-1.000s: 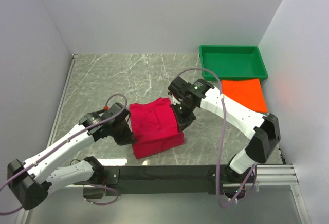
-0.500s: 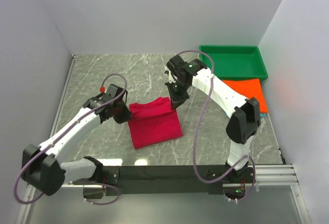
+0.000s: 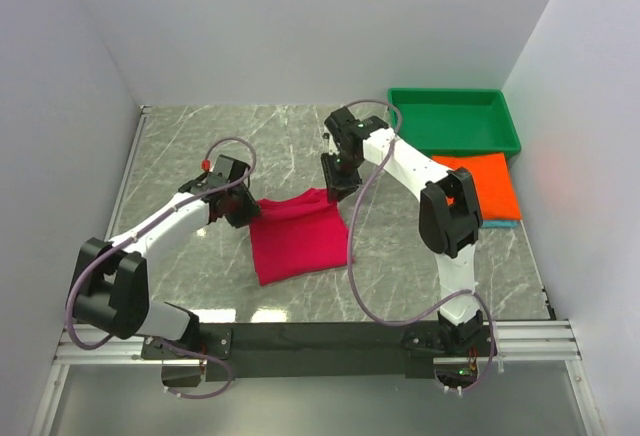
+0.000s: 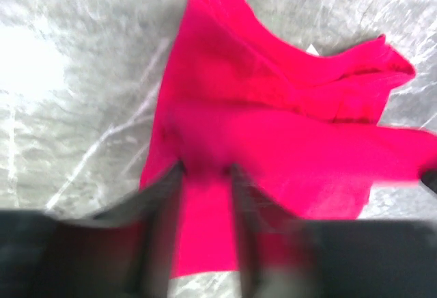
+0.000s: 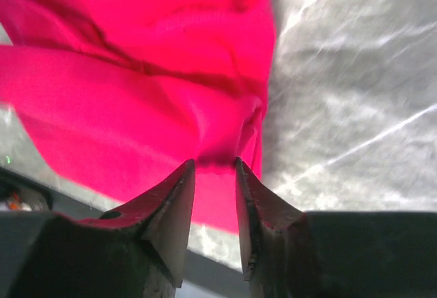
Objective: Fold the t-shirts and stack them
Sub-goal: Fold the tshirt
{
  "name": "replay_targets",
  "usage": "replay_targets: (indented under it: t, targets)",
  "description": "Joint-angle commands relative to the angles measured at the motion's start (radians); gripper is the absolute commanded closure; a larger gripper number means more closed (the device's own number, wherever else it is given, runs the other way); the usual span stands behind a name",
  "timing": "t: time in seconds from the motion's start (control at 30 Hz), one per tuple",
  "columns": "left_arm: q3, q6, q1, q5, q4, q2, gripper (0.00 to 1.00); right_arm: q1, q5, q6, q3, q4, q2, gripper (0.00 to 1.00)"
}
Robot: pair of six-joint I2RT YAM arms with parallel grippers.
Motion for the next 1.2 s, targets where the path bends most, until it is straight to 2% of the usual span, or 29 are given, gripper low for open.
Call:
replay_targets:
  t: [0.0,0.1,0.17,0.2,0.27,0.3,0.33,0.37,0.43,0.57,0.67,0.77,0.97,1.1,1.17]
  targets:
    - [-0.011,0.004,0.009,-0.066,0.072,-0.062,0.56,-0.008,0.061,0.023,-0.022,0.128,-0.075,0.61]
    - [-0.034,0.018,0.009,-0.087,0.115,-0.137,0.26,-0.008,0.068,0.055,-0.147,0.270,-0.196,0.57]
    - [-0.063,0.029,0.009,-0.092,0.125,-0.201,0.21,-0.007,0.056,0.062,-0.277,0.388,-0.303,0.57]
    - [-0.075,0.042,0.007,-0.088,0.133,-0.223,0.21,-0.008,0.047,0.065,-0.325,0.427,-0.340,0.57]
    - [-0.124,0.059,0.001,-0.054,0.150,-0.261,0.23,-0.007,-0.013,0.053,-0.411,0.531,-0.415,0.57]
    - [-0.146,0.074,-0.002,-0.040,0.177,-0.290,0.26,-0.007,-0.039,0.043,-0.472,0.556,-0.426,0.56]
    - [-0.166,0.081,-0.006,-0.017,0.199,-0.301,0.29,-0.007,-0.076,0.036,-0.493,0.585,-0.429,0.56]
    - [-0.201,0.087,-0.008,-0.003,0.219,-0.306,0.37,-0.008,-0.117,0.033,-0.505,0.594,-0.414,0.57]
    - [-0.218,0.093,-0.008,0.021,0.280,-0.292,0.43,-0.008,-0.162,0.032,-0.514,0.625,-0.386,0.58]
    - [-0.168,0.095,-0.006,-0.007,0.342,-0.182,0.57,-0.019,-0.252,0.053,-0.475,0.701,-0.270,0.60]
    - [-0.087,0.101,0.021,0.020,0.371,-0.010,0.65,-0.050,-0.275,0.075,-0.377,0.714,-0.161,0.62]
    - [-0.024,0.099,0.049,0.032,0.407,0.085,0.66,-0.082,-0.329,0.101,-0.318,0.758,-0.061,0.64]
    - [0.003,0.061,0.113,0.104,0.475,0.300,0.70,-0.140,-0.386,0.150,-0.208,0.800,0.137,0.65]
    - [0.026,0.056,0.135,0.127,0.478,0.360,0.71,-0.162,-0.415,0.187,-0.202,0.849,0.157,0.65]
    - [0.038,0.055,0.139,0.130,0.474,0.342,0.68,-0.174,-0.418,0.188,-0.198,0.847,0.130,0.66]
